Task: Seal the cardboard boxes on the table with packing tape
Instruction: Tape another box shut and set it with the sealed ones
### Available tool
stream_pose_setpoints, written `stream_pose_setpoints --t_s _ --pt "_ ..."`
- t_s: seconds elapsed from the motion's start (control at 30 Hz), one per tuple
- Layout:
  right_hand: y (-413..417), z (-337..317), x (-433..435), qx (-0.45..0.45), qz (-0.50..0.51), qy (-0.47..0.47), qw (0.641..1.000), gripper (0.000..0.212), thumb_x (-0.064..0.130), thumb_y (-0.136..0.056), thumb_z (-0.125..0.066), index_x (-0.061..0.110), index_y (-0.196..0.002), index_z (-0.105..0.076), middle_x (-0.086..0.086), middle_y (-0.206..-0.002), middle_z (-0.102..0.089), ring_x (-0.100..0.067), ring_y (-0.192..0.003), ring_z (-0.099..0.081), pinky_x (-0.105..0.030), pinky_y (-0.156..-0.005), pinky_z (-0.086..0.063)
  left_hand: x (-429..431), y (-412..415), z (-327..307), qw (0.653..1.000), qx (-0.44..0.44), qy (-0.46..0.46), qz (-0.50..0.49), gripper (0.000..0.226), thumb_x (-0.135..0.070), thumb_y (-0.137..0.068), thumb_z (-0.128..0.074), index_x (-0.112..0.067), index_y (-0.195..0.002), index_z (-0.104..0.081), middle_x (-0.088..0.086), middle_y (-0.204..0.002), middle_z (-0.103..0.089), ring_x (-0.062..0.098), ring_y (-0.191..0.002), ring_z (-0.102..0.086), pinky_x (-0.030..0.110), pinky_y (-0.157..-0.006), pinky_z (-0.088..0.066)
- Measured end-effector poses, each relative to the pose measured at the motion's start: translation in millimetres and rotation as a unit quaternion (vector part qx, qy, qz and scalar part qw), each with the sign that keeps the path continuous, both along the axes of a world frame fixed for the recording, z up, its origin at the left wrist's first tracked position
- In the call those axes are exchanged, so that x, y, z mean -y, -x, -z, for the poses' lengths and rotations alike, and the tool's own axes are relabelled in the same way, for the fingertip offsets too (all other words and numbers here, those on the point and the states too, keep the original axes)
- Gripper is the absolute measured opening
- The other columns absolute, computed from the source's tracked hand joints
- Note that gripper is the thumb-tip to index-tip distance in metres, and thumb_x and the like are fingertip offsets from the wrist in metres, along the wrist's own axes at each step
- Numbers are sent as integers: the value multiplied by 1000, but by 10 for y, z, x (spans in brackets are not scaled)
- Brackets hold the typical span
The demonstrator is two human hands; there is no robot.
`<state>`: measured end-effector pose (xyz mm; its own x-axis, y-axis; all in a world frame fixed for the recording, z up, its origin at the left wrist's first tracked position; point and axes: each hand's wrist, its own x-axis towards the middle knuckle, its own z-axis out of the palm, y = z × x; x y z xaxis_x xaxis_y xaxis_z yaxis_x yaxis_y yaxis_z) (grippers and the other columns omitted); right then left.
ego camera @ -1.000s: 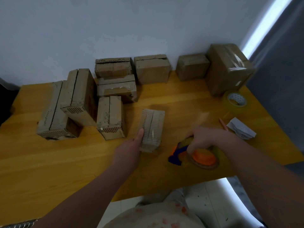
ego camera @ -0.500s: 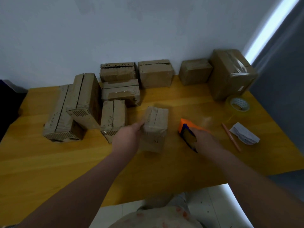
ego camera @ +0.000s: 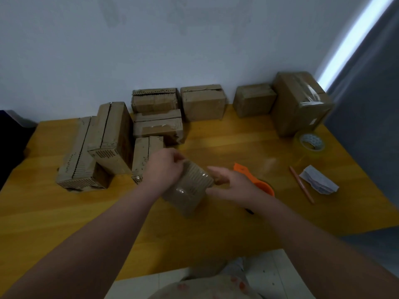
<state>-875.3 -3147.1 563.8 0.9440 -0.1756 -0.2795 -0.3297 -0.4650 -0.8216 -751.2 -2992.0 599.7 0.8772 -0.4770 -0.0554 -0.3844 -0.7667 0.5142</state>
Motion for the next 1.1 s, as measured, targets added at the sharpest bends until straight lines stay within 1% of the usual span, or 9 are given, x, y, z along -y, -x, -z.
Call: stream_pose_setpoints --t_s 0.07,0.13,0.23,0.37,0.47,0.57,0.67,0.8,1.1 --pt "-24 68 -63 13 2 7 1000 61 31 -82 -74 25 -138 -51 5 -129 -60 -12 -112 -58 -39 -97 -50 -19 9 38 1000 -5 23 -13 29 -20 -95 -53 -17 -122 -62 1 -112 -64 6 -88 -54 18 -73 -43" --pt "-37 120 -95 25 30 12 999 55 30 -83 -73 21 -134 -55 4 -123 -64 -10 -106 -60 -34 -92 -52 -44 37 60 998 -20 48 -18 34 -22 -94 -55 -20 -128 -57 -2 -105 -62 3 -80 -50 17 -65 -39" --pt "-44 170 -127 39 76 19 996 50 28 -86 -71 19 -133 -57 4 -121 -64 -8 -99 -60 -20 -79 -48 -108 104 81 996 -38 75 5 45 -24 -92 -57 -21 -137 -48 -7 -107 -61 5 -92 -53 21 -78 -42" --pt "-36 172 -163 55 99 0 994 53 27 -86 -71 24 -136 -54 11 -117 -61 4 -90 -57 -8 -67 -43 -247 259 221 994 45 13 95 57 -31 -88 -63 -23 -140 -41 -5 -137 -44 13 -120 -47 23 -94 -39" --pt "11 180 -187 53 83 4 995 67 30 -86 -72 24 -145 -42 6 -134 -55 -4 -107 -56 -12 -78 -44 -331 322 350 983 102 2 152 46 -32 -87 -61 -17 -130 -54 2 -134 -44 17 -119 -47 36 -100 -47" --pt "124 198 -191 90 96 159 978 73 38 -86 -69 18 -149 -36 1 -141 -48 -12 -129 -41 -21 -98 -34 -374 289 467 974 136 7 183 39 -35 -90 -49 -16 -121 -64 1 -121 -59 21 -115 -53 50 -92 -49" --pt "252 254 -161 232 64 348 906 59 40 -86 -59 6 -134 -54 -9 -128 -59 -18 -121 -46 -36 -100 -45 -387 245 545 972 133 -8 194 48 -42 -92 -35 -21 -124 -63 -2 -125 -60 20 -122 -51 55 -98 -44" --pt "288 357 -175 258 -50 437 860 55 40 -87 -53 7 -130 -59 -8 -132 -59 -25 -121 -53 -36 -104 -44 -372 218 608 969 128 -7 210 47 -43 -92 -34 -22 -124 -63 -3 -129 -59 21 -125 -50 57 -99 -42" --pt "74 358 -242 163 -33 369 914 63 49 -87 -47 6 -133 -56 -8 -135 -57 -26 -126 -50 -42 -99 -48 -292 172 634 967 126 9 221 46 -39 -92 -34 -21 -121 -66 -2 -126 -60 22 -124 -50 61 -104 -36"
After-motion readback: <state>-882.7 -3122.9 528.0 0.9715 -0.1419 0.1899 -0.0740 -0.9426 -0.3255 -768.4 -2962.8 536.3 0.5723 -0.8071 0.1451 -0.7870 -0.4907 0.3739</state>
